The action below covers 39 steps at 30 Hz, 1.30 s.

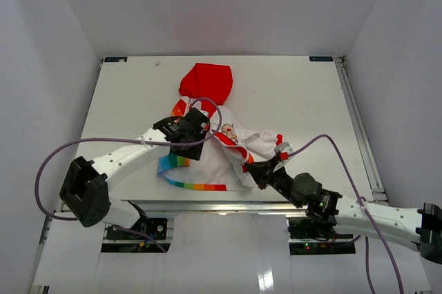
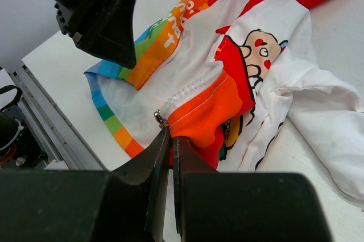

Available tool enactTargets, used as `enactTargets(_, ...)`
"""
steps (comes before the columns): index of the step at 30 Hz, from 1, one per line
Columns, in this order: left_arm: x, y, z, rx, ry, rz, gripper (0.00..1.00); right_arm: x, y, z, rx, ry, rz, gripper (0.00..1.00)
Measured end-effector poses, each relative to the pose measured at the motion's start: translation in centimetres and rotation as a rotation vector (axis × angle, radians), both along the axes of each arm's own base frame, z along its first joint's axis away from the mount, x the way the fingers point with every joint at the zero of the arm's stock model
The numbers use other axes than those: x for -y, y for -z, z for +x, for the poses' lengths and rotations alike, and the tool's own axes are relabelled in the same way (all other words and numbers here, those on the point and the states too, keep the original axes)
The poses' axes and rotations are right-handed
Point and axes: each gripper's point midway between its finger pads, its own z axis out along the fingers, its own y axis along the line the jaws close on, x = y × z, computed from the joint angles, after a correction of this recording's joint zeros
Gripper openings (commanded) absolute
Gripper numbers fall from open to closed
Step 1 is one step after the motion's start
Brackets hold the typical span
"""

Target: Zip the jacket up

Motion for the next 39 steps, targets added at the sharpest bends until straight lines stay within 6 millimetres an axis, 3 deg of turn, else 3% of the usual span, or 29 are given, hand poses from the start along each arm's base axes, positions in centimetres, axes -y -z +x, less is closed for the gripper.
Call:
enactTargets(6, 0.5, 2.9, -0.3, -0.074, 0.009, 0.063, 0.54, 0.0, 0.0, 0.0, 0.0, 0.001, 0.001, 0.08)
enactTargets(16, -1.7, 3.8, -0.6, -0.067, -0.08, 0.164, 0.51, 0.1, -0.3, 0.0, 0.003, 0.002, 0.009, 0.08)
enactTargets(24, -3.8, 5.9, -1.1, -0.105, -0.117, 0.207, 0.5, 0.1, -0.1, 0.0, 0.003, 0.003, 0.007, 0.08)
enactTargets(39, -5.0, 6.0, 0.0, -0.07, -0.169, 0.225, 0.52, 0.3, 0.5, 0.0, -0.002, 0.004, -0.004, 0.08)
